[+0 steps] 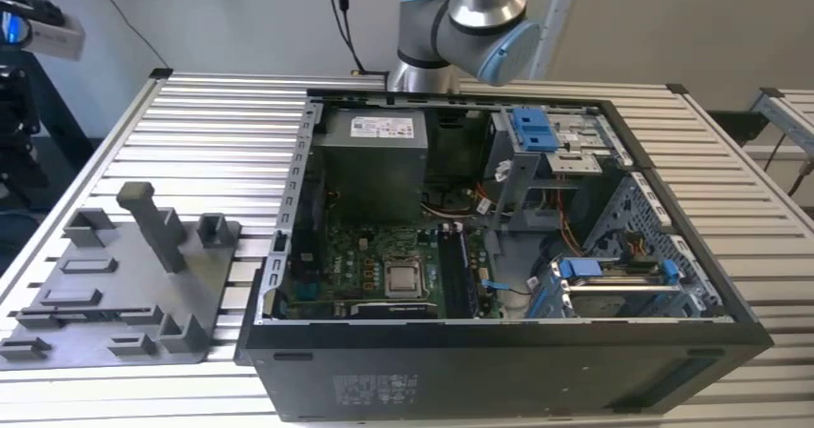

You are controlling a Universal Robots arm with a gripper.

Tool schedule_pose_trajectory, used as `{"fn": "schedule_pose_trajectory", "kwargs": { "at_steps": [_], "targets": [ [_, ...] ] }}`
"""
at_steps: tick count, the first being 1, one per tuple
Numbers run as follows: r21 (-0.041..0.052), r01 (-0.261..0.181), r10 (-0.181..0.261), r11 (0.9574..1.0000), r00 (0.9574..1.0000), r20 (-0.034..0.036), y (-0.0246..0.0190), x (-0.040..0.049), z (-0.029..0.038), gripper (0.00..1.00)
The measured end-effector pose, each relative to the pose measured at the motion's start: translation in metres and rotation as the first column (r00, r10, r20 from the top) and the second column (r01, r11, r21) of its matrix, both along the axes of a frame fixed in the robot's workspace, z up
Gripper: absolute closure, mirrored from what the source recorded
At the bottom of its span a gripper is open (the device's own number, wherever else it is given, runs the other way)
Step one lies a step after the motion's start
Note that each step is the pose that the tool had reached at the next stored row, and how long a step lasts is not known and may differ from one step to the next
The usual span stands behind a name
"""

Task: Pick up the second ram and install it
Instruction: 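Pick up the second ram and move it above second insertion slot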

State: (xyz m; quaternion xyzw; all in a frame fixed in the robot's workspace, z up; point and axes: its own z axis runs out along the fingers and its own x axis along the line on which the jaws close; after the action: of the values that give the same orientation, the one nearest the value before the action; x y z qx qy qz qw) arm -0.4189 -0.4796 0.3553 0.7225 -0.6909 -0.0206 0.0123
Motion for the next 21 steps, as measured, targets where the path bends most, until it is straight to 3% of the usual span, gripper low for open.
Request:
{"fn": "schedule_pose_trajectory", "kwargs": {
  "at_steps": [21],
  "targets": [
    [-0.0001, 0.000, 0.000, 1.0000, 1.0000, 0.0000, -0.0014, 0.0000, -0.0166, 0.64]
  ]
}}
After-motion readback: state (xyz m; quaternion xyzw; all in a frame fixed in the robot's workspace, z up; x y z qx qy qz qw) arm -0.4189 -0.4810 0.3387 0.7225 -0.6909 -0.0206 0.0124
